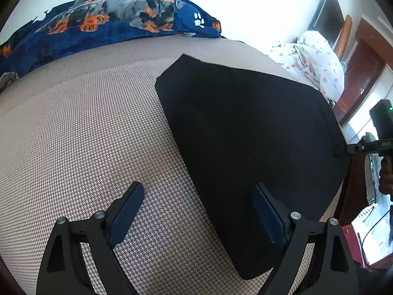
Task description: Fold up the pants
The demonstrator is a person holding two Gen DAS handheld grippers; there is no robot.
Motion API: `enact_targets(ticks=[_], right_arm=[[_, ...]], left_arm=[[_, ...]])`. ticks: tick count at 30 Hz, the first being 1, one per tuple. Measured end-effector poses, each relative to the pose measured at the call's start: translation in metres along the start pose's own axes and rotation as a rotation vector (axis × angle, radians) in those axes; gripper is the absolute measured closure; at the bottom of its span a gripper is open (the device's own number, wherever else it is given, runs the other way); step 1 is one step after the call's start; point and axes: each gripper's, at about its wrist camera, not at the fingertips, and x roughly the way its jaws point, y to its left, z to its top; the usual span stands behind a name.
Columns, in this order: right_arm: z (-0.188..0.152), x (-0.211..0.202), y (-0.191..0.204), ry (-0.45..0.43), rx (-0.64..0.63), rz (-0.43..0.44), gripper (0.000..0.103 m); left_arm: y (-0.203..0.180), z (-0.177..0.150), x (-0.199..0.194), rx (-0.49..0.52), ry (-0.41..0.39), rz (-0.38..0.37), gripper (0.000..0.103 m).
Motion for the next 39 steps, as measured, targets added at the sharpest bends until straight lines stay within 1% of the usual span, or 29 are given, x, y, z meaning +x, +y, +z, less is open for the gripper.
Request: enact_targets(ticks=[2, 4, 6, 10, 14, 16, 19, 22, 24, 25, 26, 27, 28, 30, 33, 35, 37, 39], right_arm=[[-0.001, 0.004, -0.011, 0.004, 0.03, 0.033, 0.1], [0.0, 0.003, -0.012, 0.007, 0.04, 0.049, 0.099], [0.0, 0.001, -0.008, 0.005, 0.012, 0.033, 0.093], [0.003, -0.001, -0.005, -0.013, 0.033, 0.029, 0.09], [0.006, -0.004, -0.007, -0.023, 0.042, 0.0, 0.079], [0.007, -0.003, -0.009, -0.022, 0.052, -0.003, 0.077], [0.008, 0.0, -0.012, -0.009, 0.069, 0.009, 0.074], [0.008, 0.008, -0.01, 0.029, 0.078, 0.055, 0.073], [0.009, 0.015, -0.007, 0.048, 0.068, 0.032, 0.066], [0.009, 0.017, -0.007, 0.049, 0.07, 0.035, 0.065], [0.011, 0.017, -0.005, 0.038, 0.068, 0.044, 0.066], [0.012, 0.016, -0.003, 0.029, 0.053, 0.041, 0.077], [0.014, 0.015, 0.003, 0.02, 0.017, 0.028, 0.082], [0.016, 0.014, 0.009, 0.011, -0.016, 0.015, 0.087], [0.019, 0.012, 0.016, -0.026, -0.053, -0.015, 0.089], [0.025, 0.006, 0.019, -0.081, -0.06, -0.01, 0.091], [0.029, 0.001, 0.017, -0.117, -0.058, -0.007, 0.091], [0.028, 0.003, 0.008, -0.101, -0.039, 0.007, 0.092]], left_arm=[[0.0, 0.0, 0.001, 0.001, 0.0, 0.001, 0.013], [0.0, 0.0, 0.001, 0.003, -0.001, 0.004, 0.012], [-0.001, 0.0, 0.002, 0.005, -0.005, 0.006, 0.012], [-0.002, -0.001, 0.001, 0.009, -0.007, 0.008, 0.011], [-0.002, -0.001, 0.002, 0.005, -0.009, 0.003, 0.011], [-0.002, -0.001, 0.002, 0.007, -0.009, 0.005, 0.011], [-0.002, -0.002, 0.002, 0.007, -0.009, 0.005, 0.011], [-0.002, -0.002, 0.002, 0.008, -0.01, 0.006, 0.011], [-0.002, -0.002, 0.002, 0.009, -0.009, 0.007, 0.011], [-0.002, -0.002, 0.002, 0.009, -0.009, 0.007, 0.011], [-0.001, -0.002, 0.001, 0.008, -0.009, 0.008, 0.011], [-0.001, -0.003, 0.001, 0.007, -0.01, 0.008, 0.011], [-0.001, -0.003, 0.001, 0.005, -0.012, 0.006, 0.011], [-0.001, -0.003, 0.0, 0.0, -0.017, 0.003, 0.011], [0.0, -0.002, 0.0, -0.005, -0.023, 0.002, 0.011], [0.0, -0.001, 0.0, -0.012, -0.024, 0.0, 0.011], [0.001, 0.002, 0.0, -0.021, -0.019, -0.007, 0.011], [0.002, 0.002, 0.002, -0.026, -0.016, -0.011, 0.011]])
